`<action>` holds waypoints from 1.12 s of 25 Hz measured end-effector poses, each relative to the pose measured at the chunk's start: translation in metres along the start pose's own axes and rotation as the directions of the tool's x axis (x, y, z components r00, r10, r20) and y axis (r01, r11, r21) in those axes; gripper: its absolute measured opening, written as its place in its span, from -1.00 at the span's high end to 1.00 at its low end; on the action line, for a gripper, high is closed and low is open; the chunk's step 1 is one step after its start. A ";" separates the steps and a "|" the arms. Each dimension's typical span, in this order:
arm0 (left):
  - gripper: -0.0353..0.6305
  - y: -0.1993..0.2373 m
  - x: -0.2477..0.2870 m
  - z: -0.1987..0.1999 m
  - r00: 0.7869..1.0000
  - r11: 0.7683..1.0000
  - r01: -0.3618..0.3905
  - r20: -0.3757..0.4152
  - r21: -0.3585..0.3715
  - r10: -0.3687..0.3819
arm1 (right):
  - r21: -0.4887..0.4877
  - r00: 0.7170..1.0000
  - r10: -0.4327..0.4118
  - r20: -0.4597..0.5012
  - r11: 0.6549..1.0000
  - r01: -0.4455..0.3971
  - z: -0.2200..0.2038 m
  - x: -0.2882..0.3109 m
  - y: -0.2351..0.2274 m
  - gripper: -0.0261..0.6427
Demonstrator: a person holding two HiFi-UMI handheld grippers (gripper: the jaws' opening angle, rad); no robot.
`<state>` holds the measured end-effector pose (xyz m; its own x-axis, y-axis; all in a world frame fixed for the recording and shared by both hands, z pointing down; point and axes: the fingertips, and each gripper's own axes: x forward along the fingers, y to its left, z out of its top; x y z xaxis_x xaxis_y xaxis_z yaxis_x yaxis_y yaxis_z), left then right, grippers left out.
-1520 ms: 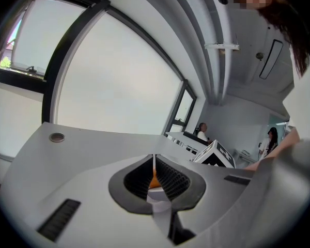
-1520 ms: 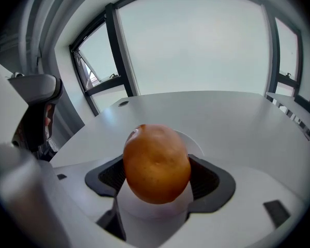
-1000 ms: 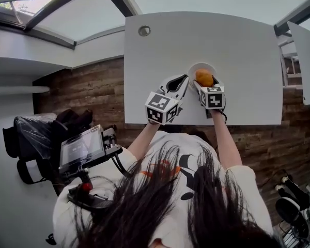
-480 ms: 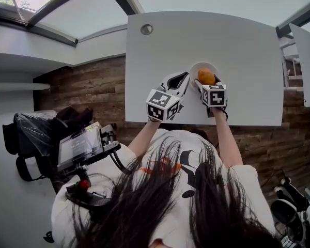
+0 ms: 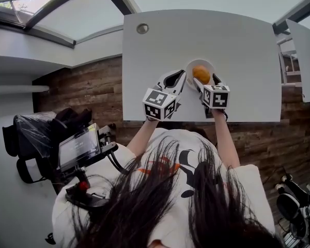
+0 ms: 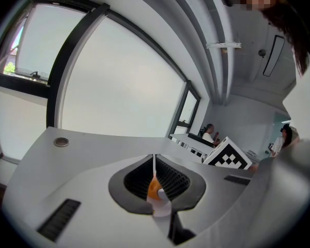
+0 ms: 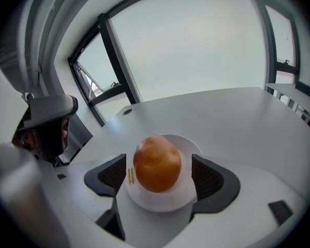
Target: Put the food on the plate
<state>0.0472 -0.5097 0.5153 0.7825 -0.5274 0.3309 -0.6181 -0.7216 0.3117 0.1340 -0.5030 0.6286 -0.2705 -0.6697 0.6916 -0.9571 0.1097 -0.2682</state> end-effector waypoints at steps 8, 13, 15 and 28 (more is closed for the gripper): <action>0.88 -0.016 -0.011 0.000 1.000 1.000 -0.003 0.011 0.017 0.003 | 0.044 0.988 0.059 0.140 0.997 -0.066 0.022 -0.052 0.019 -0.21; 0.88 -0.031 -0.010 -0.004 1.000 1.000 -0.002 0.013 0.026 0.002 | 0.025 0.981 0.085 0.175 0.996 -0.091 0.027 -0.069 0.025 -0.20; 0.88 -0.038 -0.013 -0.006 1.000 1.000 -0.004 0.013 0.027 0.003 | 0.015 0.979 0.084 0.183 0.996 -0.088 0.025 -0.078 0.028 -0.20; 0.88 -0.092 -0.030 -0.020 0.998 0.999 -0.032 0.046 0.026 0.030 | -0.003 0.955 0.127 0.268 0.991 -0.131 0.013 -0.143 0.036 0.52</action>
<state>0.0791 -0.4183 0.4940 0.7661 -0.5692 0.2985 -0.6403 -0.7162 0.2775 0.1396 -0.4126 0.5111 -0.3522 -0.8223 0.4470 -0.9138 0.1987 -0.3543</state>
